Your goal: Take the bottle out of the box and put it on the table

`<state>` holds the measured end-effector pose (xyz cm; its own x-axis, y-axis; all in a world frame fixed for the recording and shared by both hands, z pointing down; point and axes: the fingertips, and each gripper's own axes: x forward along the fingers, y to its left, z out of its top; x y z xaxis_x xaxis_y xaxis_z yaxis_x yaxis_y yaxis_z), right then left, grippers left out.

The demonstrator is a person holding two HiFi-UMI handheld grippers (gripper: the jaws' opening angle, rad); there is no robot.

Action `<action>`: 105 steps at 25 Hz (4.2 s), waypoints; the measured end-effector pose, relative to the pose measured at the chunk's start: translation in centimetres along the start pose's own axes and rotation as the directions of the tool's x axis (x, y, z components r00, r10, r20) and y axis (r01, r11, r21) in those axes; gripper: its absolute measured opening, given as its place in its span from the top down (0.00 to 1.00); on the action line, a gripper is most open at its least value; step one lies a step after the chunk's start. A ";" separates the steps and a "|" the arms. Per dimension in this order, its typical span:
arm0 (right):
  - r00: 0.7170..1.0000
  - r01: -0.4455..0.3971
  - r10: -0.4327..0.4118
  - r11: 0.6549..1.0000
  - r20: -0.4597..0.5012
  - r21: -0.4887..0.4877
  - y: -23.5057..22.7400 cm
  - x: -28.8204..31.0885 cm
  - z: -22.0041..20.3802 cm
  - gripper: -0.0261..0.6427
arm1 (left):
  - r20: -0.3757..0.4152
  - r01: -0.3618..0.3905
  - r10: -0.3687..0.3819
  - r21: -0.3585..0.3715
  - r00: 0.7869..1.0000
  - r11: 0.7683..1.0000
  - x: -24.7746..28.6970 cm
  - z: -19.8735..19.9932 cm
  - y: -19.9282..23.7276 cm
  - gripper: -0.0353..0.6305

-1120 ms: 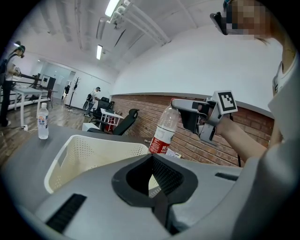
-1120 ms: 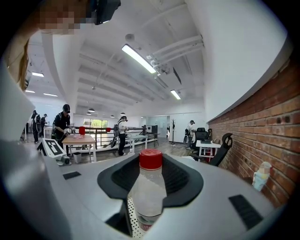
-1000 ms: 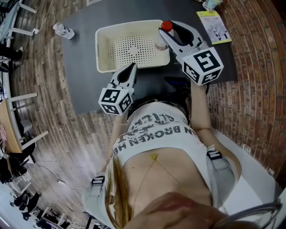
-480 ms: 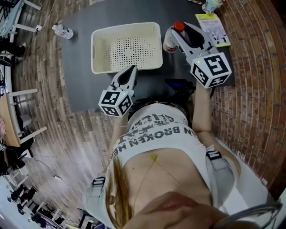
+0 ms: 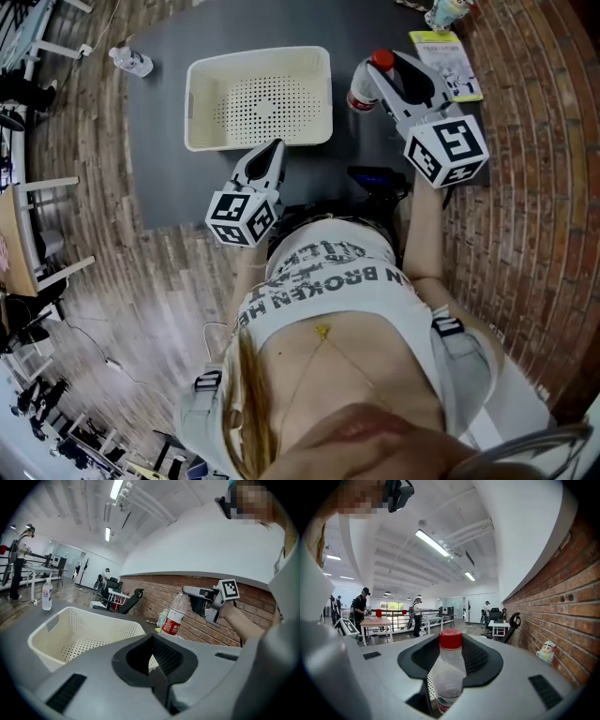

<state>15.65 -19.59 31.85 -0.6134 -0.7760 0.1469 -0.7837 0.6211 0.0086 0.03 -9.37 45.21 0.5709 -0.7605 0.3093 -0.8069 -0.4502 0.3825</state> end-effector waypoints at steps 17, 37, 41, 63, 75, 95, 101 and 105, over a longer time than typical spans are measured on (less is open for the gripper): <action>1.000 -0.015 0.015 1.000 -0.023 -0.005 -3.0 -0.7 -1.5 0.75 | 0.015 -0.048 0.048 -0.008 0.999 0.999 1.5 -0.6 -1.3 0.94; 0.957 -0.005 0.018 0.999 -0.289 0.046 -5.8 1.0 -13.7 0.75 | -0.012 -0.066 0.066 -0.019 0.998 0.998 2.5 -1.5 -1.9 0.94; 0.944 -0.004 0.019 0.999 -0.329 0.047 -5.5 1.3 -15.5 0.75 | -0.017 -0.069 0.068 -0.024 0.998 0.997 2.5 -1.6 -1.7 0.94; 0.968 -0.033 0.026 0.999 -0.248 -0.022 -4.3 1.4 -17.7 0.75 | -0.035 -0.044 0.043 -0.036 0.998 0.998 3.0 -2.2 -1.4 0.94; 0.973 -0.025 0.024 1.000 -0.230 -0.001 -4.2 1.5 -17.9 0.75 | -0.039 -0.043 0.042 -0.042 0.998 0.998 2.9 -2.6 -1.2 0.94; 0.976 -0.023 0.030 0.999 -0.214 0.034 -4.4 1.4 -18.1 0.74 | -0.046 -0.049 0.046 -0.054 0.998 0.997 2.8 -3.4 -1.3 0.94; 0.977 -0.021 0.030 0.999 -0.213 0.042 -4.3 1.4 -18.1 0.74 | -0.045 -0.034 0.032 -0.048 0.998 0.998 3.0 -3.4 -1.7 0.94; 0.977 -0.021 0.030 0.999 -0.213 0.046 -4.3 1.5 -18.2 0.74 | -0.047 -0.029 0.026 -0.050 0.999 0.998 3.1 -3.4 -1.8 0.94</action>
<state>19.92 -21.41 49.98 -0.6019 -0.7155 0.3546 -0.7743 0.6315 -0.0398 3.76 -9.31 48.40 0.5560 -0.7492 0.3600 -0.8144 -0.4044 0.4161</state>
